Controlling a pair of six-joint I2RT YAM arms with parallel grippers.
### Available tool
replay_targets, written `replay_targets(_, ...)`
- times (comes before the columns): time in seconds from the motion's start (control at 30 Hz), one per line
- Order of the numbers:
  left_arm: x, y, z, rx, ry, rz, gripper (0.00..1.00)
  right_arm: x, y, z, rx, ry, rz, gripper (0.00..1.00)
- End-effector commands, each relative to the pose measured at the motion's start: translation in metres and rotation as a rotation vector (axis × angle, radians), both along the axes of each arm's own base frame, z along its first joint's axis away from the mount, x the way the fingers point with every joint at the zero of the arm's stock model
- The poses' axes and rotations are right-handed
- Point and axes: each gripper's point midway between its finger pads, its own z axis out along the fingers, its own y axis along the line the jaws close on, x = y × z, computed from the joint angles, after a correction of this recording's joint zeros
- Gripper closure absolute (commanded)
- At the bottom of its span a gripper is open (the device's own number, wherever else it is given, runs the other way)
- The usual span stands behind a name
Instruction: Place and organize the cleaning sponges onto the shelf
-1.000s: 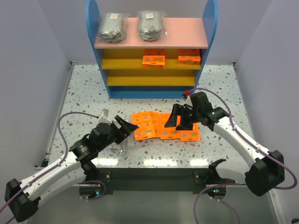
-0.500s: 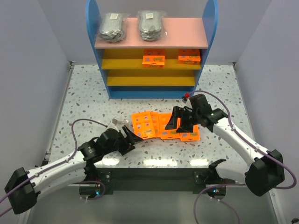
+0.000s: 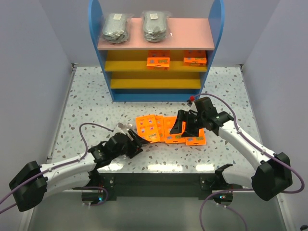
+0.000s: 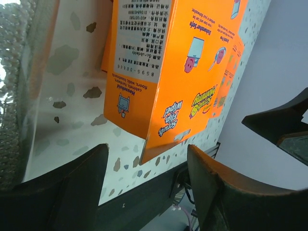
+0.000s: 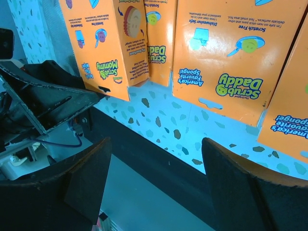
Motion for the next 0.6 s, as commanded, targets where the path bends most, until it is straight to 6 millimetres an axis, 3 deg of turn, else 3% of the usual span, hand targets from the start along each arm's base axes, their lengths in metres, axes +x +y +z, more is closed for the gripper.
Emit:
replay_targets(0.0, 0.017, -0.004, 0.018, -0.058, -0.084, 0.057, 0.32, 0.004, 0.004, 0.008, 0.01, -0.037, 0.027, 0.21)
replay_targets(0.17, 0.025, 0.0, 0.027, -0.059, -0.136, 0.089, 0.42, 0.003, 0.003, 0.006, 0.005, -0.035, 0.032, 0.22)
replay_targets(0.57, 0.028, 0.013, 0.008, 0.013, -0.154, 0.119, 0.57, 0.004, 0.003, 0.009, 0.006, -0.041, 0.037, 0.22)
